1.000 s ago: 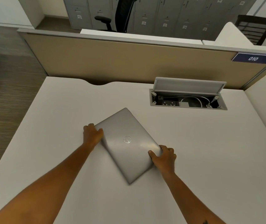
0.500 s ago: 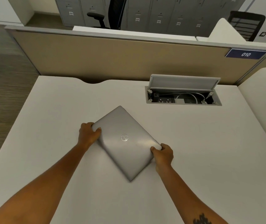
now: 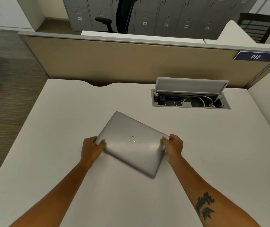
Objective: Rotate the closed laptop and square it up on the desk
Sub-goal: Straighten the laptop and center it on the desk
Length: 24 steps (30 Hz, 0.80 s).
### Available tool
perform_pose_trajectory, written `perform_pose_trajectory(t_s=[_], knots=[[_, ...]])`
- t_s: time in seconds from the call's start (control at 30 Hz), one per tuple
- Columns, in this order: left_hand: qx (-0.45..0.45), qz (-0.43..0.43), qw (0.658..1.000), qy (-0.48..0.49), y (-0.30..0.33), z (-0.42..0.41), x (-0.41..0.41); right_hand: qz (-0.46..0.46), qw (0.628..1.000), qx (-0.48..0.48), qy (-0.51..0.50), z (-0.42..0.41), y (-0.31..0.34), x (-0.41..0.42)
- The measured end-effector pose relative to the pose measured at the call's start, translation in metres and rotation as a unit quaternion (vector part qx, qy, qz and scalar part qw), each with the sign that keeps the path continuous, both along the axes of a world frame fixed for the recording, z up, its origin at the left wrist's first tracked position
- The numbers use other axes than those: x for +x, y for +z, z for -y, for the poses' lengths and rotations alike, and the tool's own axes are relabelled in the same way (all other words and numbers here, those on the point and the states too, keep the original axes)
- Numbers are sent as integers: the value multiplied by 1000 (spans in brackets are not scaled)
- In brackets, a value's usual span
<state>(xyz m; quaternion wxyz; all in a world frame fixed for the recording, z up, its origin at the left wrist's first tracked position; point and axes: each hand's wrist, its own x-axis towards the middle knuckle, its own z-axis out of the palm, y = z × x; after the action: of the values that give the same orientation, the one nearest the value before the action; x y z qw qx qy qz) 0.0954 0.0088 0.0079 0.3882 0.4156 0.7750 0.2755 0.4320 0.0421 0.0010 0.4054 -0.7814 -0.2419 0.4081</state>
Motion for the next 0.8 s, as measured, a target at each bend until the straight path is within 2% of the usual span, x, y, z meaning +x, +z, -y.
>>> perform_pose_trajectory(t_s=[0.47, 0.8], knots=[[2, 3, 1000, 12, 4, 56, 18, -83, 996, 9, 14, -11, 11, 11], [0, 3, 1000, -19, 5, 38, 18, -39, 999, -13, 31, 12, 7, 8]])
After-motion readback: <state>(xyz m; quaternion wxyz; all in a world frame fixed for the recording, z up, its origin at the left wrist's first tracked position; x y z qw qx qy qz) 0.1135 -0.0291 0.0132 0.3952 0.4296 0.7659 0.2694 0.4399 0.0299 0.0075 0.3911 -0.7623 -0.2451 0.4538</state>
